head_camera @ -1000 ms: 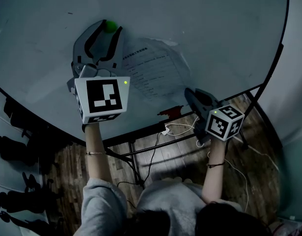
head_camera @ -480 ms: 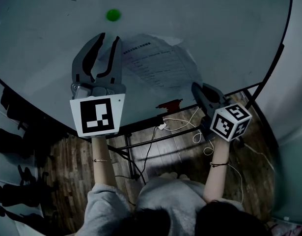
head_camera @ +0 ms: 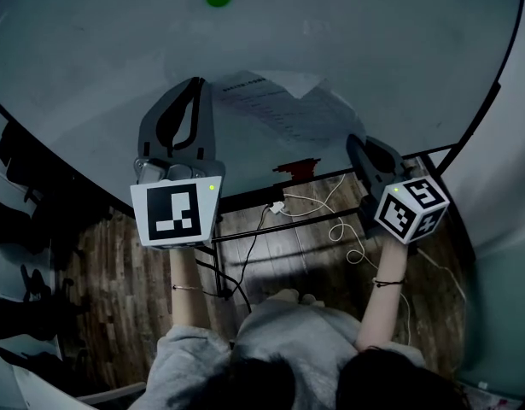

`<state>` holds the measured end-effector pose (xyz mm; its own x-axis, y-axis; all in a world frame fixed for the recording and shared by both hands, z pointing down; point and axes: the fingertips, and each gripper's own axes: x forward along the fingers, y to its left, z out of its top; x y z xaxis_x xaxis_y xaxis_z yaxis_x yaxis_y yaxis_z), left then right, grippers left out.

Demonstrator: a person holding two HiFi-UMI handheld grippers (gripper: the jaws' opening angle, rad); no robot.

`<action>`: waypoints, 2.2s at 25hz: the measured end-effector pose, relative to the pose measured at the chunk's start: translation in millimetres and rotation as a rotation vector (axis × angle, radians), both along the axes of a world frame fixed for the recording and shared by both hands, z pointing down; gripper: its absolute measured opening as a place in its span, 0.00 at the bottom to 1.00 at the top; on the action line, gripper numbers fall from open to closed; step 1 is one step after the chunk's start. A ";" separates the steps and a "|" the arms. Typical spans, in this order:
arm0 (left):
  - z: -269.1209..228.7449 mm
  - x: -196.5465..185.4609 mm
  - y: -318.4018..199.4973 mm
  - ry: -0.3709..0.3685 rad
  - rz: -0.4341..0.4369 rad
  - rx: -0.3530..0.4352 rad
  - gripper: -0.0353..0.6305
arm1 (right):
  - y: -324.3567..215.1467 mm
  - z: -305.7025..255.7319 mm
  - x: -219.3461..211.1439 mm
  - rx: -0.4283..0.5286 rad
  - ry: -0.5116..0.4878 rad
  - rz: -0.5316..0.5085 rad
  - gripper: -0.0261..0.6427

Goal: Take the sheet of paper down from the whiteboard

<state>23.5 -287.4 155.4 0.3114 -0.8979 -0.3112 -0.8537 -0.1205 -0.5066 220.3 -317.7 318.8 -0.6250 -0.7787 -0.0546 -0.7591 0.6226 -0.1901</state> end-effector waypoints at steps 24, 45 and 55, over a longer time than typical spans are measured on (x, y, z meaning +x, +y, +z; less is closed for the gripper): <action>156.4 -30.8 50.3 0.227 0.019 -0.396 0.06 | 30.8 6.6 2.8 0.132 0.031 0.055 0.04; 202.2 -55.8 65.3 0.259 -0.038 -0.481 0.06 | 35.7 4.4 5.8 0.167 0.042 0.039 0.04; 200.5 -48.4 60.9 0.258 -0.021 -0.487 0.06 | 31.4 6.5 2.2 0.185 0.032 0.024 0.04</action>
